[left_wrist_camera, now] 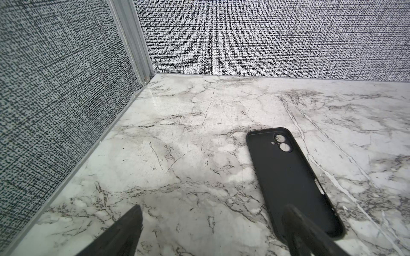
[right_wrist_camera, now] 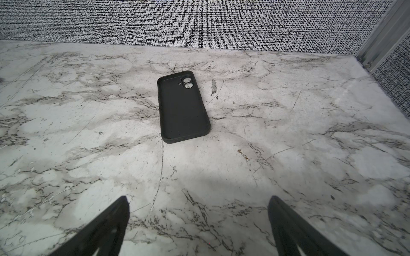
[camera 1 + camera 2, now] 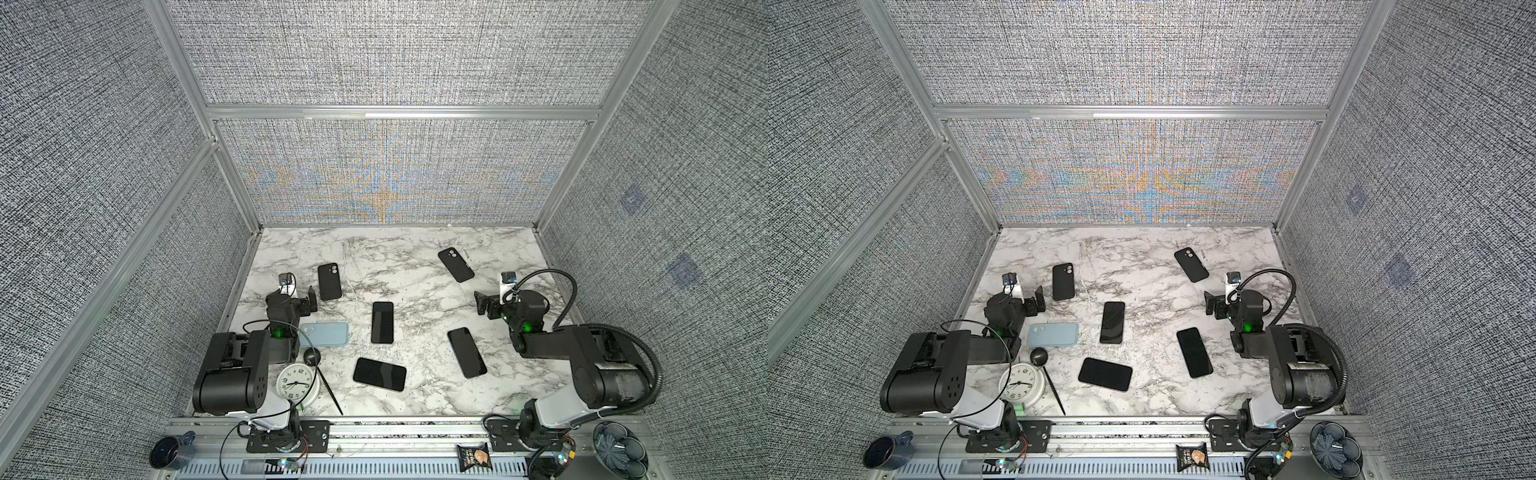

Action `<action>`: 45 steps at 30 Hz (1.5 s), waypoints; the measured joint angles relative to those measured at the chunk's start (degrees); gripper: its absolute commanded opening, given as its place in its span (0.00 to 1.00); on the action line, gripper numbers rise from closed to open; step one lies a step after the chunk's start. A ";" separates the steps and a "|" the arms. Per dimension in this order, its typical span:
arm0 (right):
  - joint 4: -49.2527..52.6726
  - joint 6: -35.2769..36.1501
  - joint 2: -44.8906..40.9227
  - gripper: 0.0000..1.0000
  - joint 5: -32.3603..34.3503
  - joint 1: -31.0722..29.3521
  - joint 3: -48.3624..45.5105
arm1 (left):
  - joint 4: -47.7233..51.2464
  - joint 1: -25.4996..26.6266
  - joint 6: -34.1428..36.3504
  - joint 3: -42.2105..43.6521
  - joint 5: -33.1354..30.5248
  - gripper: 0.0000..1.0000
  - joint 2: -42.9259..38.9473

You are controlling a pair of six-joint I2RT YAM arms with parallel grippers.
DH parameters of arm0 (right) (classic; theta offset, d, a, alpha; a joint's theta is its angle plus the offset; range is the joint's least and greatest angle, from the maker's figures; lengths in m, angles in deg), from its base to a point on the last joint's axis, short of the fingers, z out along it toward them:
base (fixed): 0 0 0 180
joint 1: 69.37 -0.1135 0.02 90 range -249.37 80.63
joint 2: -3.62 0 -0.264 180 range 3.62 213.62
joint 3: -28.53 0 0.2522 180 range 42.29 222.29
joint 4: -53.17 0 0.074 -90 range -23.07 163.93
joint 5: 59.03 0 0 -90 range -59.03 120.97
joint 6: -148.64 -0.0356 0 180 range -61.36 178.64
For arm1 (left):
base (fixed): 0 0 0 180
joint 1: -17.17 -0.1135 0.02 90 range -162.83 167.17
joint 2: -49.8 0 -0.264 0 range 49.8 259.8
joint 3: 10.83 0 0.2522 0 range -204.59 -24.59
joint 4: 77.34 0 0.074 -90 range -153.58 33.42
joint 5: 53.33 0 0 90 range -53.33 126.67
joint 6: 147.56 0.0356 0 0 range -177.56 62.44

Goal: Put the phone into the phone case

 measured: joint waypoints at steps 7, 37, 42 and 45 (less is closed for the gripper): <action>0.00 0.04 0.00 0.99 0.28 -0.37 0.00 | 0.00 0.02 0.00 0.02 0.00 0.98 0.00; 49.42 -3.21 -4.28 0.99 16.28 -20.65 30.23 | 66.71 13.64 -9.90 -37.38 -21.64 0.98 -3.74; 53.59 -7.13 0.70 0.99 13.70 -22.75 32.11 | 72.13 17.90 -13.11 -40.61 -17.18 0.98 -2.16; 55.60 -9.44 4.07 0.99 12.24 -23.85 33.38 | 74.38 19.87 -15.13 -42.07 -14.43 0.98 -0.76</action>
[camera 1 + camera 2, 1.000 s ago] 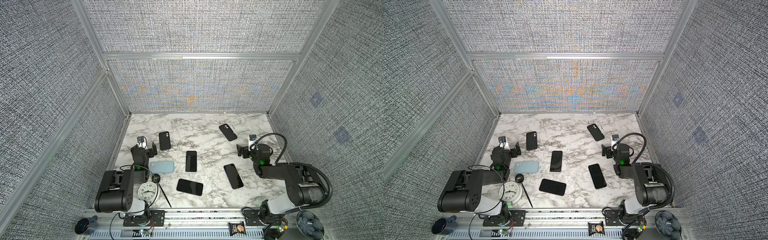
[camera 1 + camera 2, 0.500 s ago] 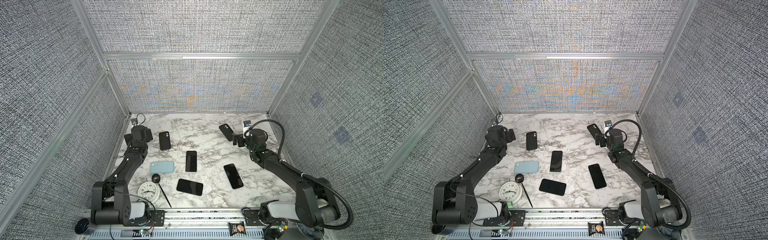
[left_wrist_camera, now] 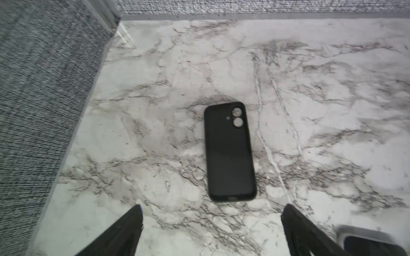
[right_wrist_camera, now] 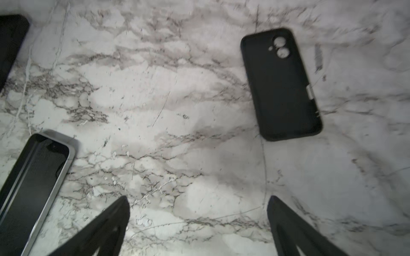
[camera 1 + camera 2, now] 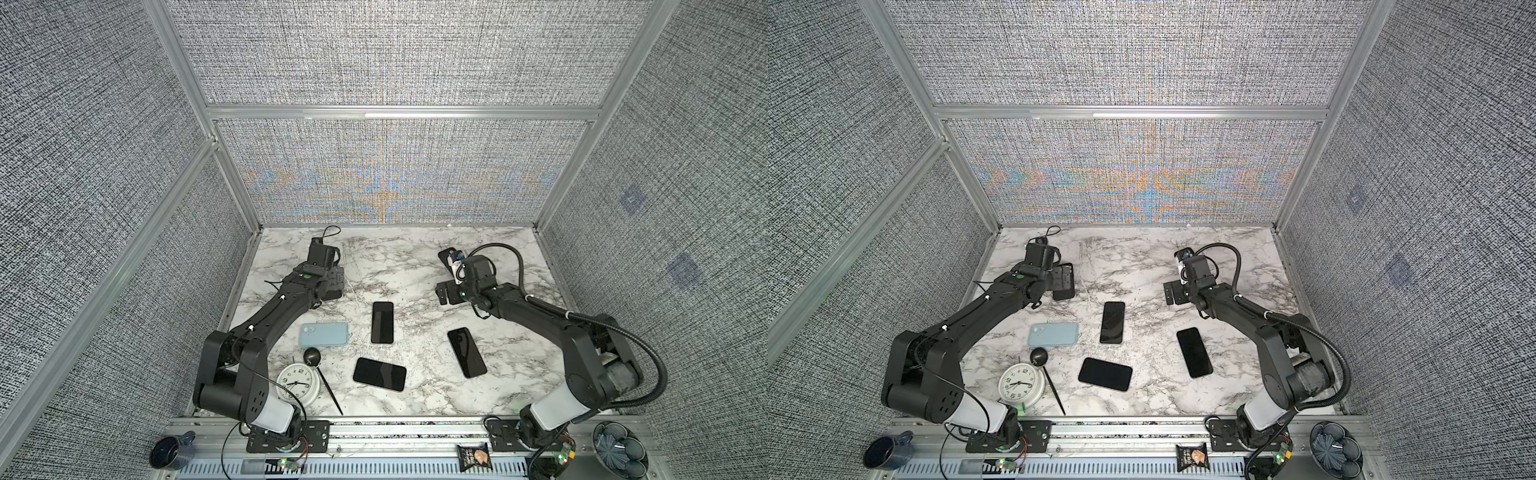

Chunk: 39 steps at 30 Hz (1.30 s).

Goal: Put the phone into the phone case

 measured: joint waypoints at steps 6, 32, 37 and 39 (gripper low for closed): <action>2.45 -2.80 5.25 0.99 -2.16 -1.20 3.43 | 2.36 2.80 -2.32 -0.20 4.94 0.98 1.90; 14.25 -6.40 18.75 0.76 4.35 13.00 26.14 | -0.83 8.87 -6.19 -12.55 22.32 0.98 17.35; 21.40 -4.87 27.52 0.53 5.40 15.65 38.75 | -0.61 10.01 -6.12 -15.78 22.12 0.98 19.67; 24.79 -3.63 31.21 0.52 5.14 16.11 43.89 | -0.35 10.51 -5.79 -16.74 22.08 0.98 20.46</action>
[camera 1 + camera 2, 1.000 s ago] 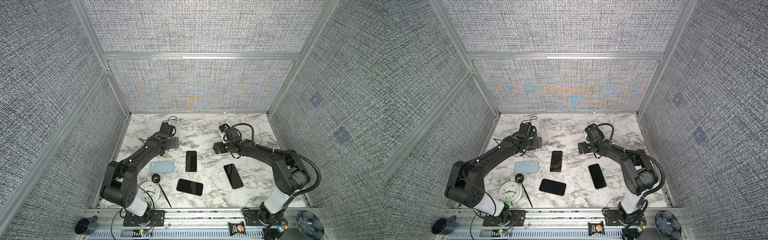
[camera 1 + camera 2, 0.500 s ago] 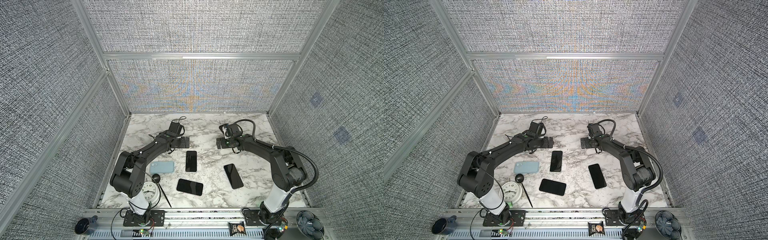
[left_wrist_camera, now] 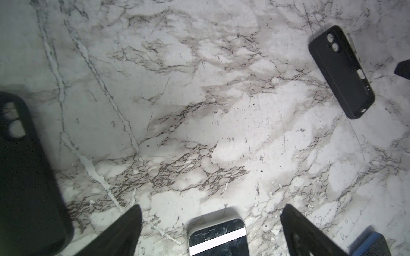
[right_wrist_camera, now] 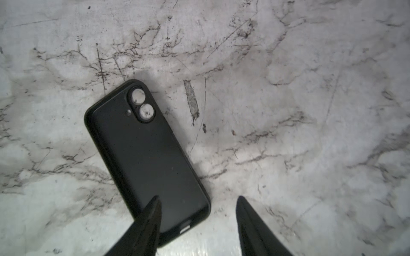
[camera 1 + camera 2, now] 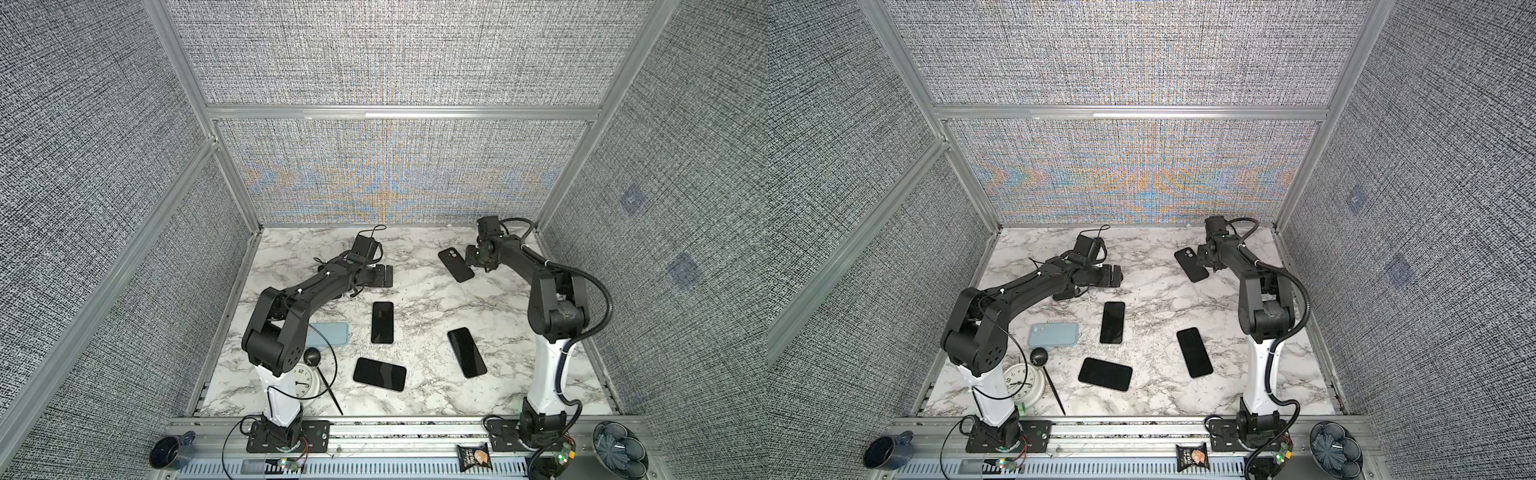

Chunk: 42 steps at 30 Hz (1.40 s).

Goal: Put the phone into the phone case

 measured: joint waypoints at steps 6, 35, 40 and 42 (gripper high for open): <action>9.16 3.26 8.70 0.44 -1.09 0.85 11.96 | 0.20 0.85 1.40 -2.45 -1.09 0.98 2.40; 19.63 6.60 14.16 0.07 -3.76 0.48 19.74 | -2.93 1.18 -0.59 -1.46 1.75 0.97 4.28; 19.26 6.56 13.07 0.03 -3.82 -0.35 17.90 | -3.26 1.18 -1.46 -0.31 2.19 0.96 3.54; 18.84 6.43 12.28 0.01 -4.15 -0.74 16.74 | -3.21 1.18 -1.79 0.04 2.38 0.96 2.91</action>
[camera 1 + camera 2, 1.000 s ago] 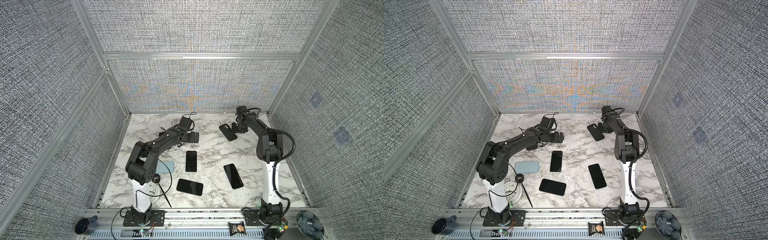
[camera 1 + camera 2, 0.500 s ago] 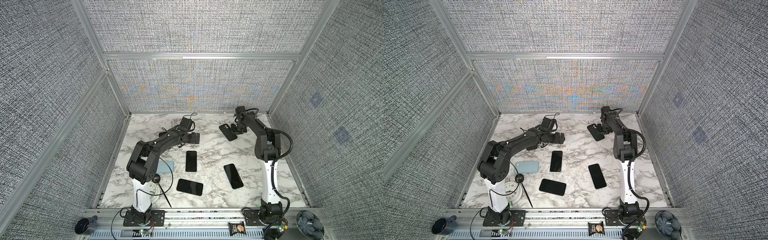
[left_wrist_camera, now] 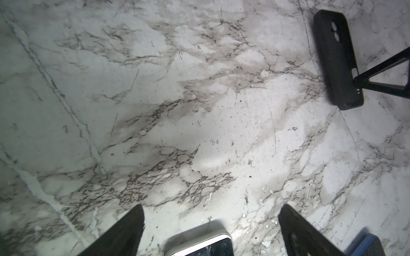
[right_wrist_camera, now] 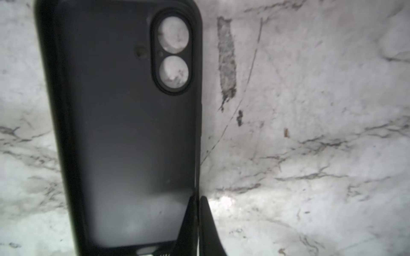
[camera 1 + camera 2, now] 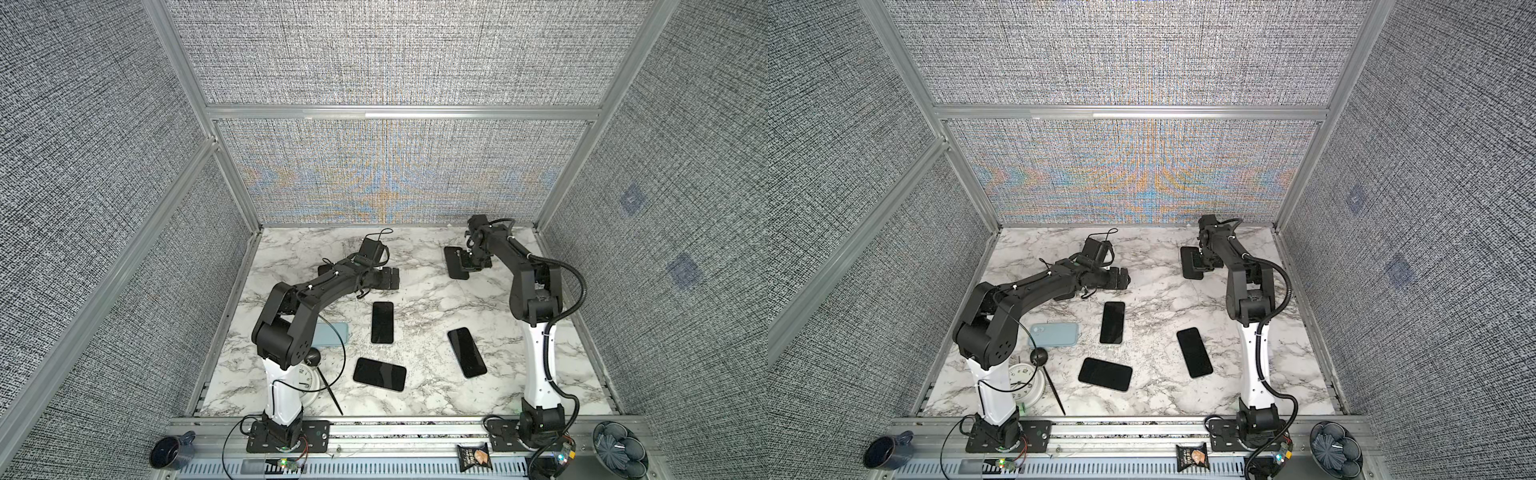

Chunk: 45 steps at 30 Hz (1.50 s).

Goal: Put the phone into the phone case

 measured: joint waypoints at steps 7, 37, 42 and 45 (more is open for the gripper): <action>-2.95 -1.16 -4.44 0.00 -0.96 -2.95 -7.13 | -0.07 -0.02 -1.09 2.27 1.38 0.88 -3.39; -16.15 -12.37 -29.38 0.00 -2.36 -22.56 -46.73 | -6.51 0.55 -6.99 18.36 7.26 0.89 -13.97; -17.18 -13.90 -28.63 0.04 -1.86 -24.30 -46.82 | -6.80 0.87 -7.37 19.12 7.23 0.90 -14.47; -17.40 -14.40 -28.55 0.10 -0.85 -25.18 -46.86 | -7.32 1.14 -7.52 19.82 7.23 0.89 -14.97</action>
